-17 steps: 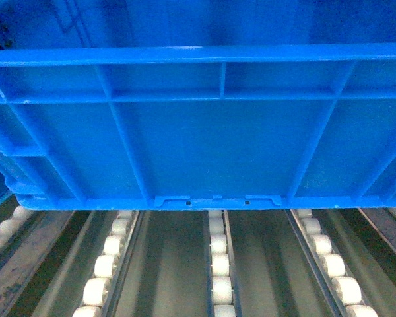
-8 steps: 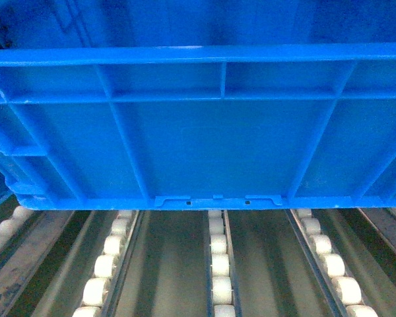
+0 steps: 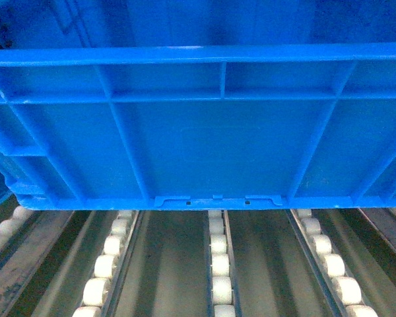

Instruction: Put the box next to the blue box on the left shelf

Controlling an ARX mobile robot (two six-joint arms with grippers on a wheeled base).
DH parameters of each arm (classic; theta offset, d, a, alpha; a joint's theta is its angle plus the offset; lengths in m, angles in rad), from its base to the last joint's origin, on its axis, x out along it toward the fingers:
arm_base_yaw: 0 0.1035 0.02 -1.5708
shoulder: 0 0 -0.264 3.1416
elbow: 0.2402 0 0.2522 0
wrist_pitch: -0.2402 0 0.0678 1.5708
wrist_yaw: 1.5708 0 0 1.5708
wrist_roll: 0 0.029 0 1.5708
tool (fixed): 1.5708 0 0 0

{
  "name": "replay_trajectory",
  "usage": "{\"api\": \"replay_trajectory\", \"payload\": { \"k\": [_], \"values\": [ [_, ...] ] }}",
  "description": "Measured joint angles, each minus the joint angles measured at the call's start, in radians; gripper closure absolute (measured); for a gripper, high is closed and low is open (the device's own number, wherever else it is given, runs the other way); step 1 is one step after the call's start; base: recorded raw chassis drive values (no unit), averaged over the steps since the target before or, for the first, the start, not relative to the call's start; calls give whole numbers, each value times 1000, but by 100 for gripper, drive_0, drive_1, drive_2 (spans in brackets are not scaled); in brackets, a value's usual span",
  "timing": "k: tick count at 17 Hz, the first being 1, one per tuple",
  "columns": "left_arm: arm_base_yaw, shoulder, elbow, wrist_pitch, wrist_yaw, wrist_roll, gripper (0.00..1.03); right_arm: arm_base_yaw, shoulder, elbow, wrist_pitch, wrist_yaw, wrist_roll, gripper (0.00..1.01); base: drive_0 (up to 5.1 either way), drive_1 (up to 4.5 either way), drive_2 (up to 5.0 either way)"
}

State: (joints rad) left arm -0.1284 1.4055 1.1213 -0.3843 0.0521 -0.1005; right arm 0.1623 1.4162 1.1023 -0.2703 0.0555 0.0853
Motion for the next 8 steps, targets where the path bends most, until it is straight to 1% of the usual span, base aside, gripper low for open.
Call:
{"api": "replay_trajectory", "payload": {
  "k": [3,4,5,6,7,8],
  "values": [
    [0,0,0,0,0,0,98,0,0,0,0,0,0,94,0,0,0],
    [-10,-10,-45,116,-43,16,98,0,0,0,0,0,4,94,0,0,0],
    [-48,-32,-182,367,-136,34,98,-6,3,-2,35,17,-2,94,0,0,0],
    [-62,-32,-196,454,-156,30,98,3,-11,-56,180,93,-3,94,0,0,0],
    [-64,-32,-193,481,-161,52,98,12,-20,-84,224,116,16,94,0,0,0],
    [-65,-40,-182,455,-161,62,98,14,-25,-82,207,111,32,94,0,0,0]
  ]
}}
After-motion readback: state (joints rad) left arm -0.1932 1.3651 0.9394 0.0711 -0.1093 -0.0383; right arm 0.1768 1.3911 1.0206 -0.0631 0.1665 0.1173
